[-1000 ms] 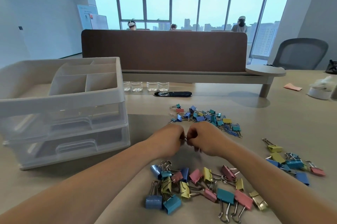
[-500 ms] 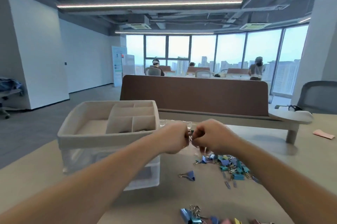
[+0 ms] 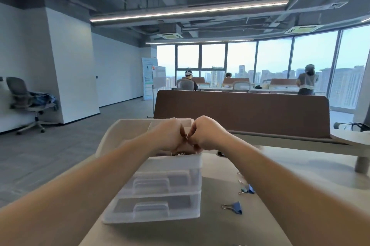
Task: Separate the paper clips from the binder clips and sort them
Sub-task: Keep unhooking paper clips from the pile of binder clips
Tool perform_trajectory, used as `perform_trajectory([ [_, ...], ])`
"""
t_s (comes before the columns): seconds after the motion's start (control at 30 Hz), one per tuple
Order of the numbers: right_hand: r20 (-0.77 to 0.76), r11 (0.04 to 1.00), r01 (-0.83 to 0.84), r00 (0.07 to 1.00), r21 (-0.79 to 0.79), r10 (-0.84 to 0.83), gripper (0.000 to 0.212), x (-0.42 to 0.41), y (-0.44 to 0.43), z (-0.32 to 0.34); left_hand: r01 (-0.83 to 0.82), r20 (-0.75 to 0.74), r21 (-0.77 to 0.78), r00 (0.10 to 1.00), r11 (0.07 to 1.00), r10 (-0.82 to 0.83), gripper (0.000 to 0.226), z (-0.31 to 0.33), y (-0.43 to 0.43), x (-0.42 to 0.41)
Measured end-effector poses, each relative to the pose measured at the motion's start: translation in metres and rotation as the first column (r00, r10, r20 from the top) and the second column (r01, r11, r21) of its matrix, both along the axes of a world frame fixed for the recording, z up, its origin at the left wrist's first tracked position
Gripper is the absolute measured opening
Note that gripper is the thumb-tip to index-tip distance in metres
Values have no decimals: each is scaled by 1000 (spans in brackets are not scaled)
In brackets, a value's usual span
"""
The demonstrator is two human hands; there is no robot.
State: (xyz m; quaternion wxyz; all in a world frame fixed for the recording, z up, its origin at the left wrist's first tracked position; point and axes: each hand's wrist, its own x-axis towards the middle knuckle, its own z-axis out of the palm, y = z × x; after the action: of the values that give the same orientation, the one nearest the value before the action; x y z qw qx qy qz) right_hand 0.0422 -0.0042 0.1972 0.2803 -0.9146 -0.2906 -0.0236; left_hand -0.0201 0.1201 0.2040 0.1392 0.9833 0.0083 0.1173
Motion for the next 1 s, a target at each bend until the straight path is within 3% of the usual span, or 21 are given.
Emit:
perform_trajectory([
  [0.13,40,1000,-4,999,-22,5,17,3,10,-7,-23,-72,-73,997,997,18,26,-10,9,5],
  [0.6,127,999,-10,992,-48,16,15,-1,-4,-8,15,103,-87,995,996,-6,21,-13,9,1],
  [0.7,168,998,36,985,-51,-27,11,-7,-23,-9,55,199,-156,980,986,-23,17,-15,-7,-8],
  [0.8,113,998,62,992,-10,-61,8,-11,-52,-14,116,255,-174,965,978,-69,13,-22,-30,-14],
  [1.0,62,984,138,989,-110,-132,9,-16,-114,-43,249,167,-231,962,940,-214,16,-52,-80,-12],
])
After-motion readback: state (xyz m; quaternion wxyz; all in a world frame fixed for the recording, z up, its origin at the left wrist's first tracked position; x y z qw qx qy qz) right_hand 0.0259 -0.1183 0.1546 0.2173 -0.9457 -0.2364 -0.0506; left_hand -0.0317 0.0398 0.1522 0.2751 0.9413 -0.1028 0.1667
